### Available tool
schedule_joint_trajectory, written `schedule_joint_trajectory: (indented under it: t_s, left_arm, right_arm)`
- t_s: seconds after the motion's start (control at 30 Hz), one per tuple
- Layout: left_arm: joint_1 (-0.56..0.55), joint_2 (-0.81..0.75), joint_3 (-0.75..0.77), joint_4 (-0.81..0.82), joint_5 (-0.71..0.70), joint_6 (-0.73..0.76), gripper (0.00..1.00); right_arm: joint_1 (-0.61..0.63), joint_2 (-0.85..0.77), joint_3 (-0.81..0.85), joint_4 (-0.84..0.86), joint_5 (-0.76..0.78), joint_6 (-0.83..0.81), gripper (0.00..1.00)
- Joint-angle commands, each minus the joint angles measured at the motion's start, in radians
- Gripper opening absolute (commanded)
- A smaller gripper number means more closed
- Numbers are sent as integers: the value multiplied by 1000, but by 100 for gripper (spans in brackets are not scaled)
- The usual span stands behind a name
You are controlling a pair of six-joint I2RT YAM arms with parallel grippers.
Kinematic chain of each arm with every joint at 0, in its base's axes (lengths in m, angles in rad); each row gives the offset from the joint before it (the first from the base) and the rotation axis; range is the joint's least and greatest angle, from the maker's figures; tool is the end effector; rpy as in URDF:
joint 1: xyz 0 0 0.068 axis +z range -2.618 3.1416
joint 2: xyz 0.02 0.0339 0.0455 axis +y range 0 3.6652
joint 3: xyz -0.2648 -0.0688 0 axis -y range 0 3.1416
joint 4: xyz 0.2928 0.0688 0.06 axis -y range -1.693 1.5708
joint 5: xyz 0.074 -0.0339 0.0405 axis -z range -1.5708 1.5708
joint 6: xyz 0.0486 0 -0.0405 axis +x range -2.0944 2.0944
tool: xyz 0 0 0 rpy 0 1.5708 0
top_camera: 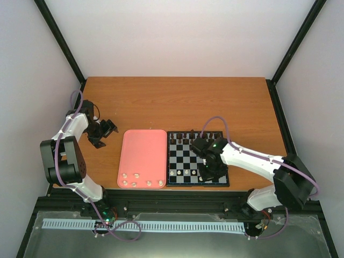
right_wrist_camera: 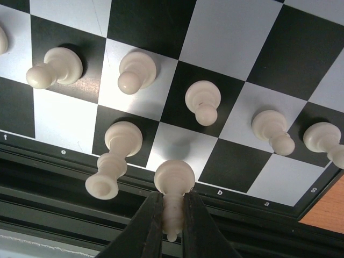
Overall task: Set up the chess pieces on the board
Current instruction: Place the chess piece on the chessboard.
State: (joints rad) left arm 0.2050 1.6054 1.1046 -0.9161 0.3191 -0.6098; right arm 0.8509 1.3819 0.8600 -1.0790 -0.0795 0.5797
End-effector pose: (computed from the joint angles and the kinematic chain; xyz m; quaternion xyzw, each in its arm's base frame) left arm 0.3294 0.0529 0.1715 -0.3788 0.9086 -0.1704 0.0425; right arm 0.1621 0.1908 0.1572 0.1345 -0.9900 -0.0201 0.0374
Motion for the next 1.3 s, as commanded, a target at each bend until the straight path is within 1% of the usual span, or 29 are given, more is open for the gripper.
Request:
schedule_joint_trajectory:
  t_s: [0.0, 0.6, 0.8, 0.9, 1.03, 1.27]
  left_arm:
    - [5, 3, 35, -11, 9, 4, 100]
    - [5, 11, 42, -13, 5, 7, 100]
    - [5, 11, 41, -13, 5, 8, 100]
    - [5, 12, 40, -13, 5, 8, 100]
    - [6, 12, 40, -12, 5, 8, 100]
    - [5, 12, 35, -9, 5, 8, 100]
  right_arm:
    - [-17, 28, -6, 24, 5, -18, 4]
    - [-41, 75, -19, 42, 22, -57, 6]
    - [-44, 84, -12, 57, 30, -58, 12]
    - [-44, 93, -12, 66, 21, -62, 12]
    - [-45, 92, -12, 71, 14, -65, 15]
    - [-44, 70, -11, 57, 6, -62, 16]
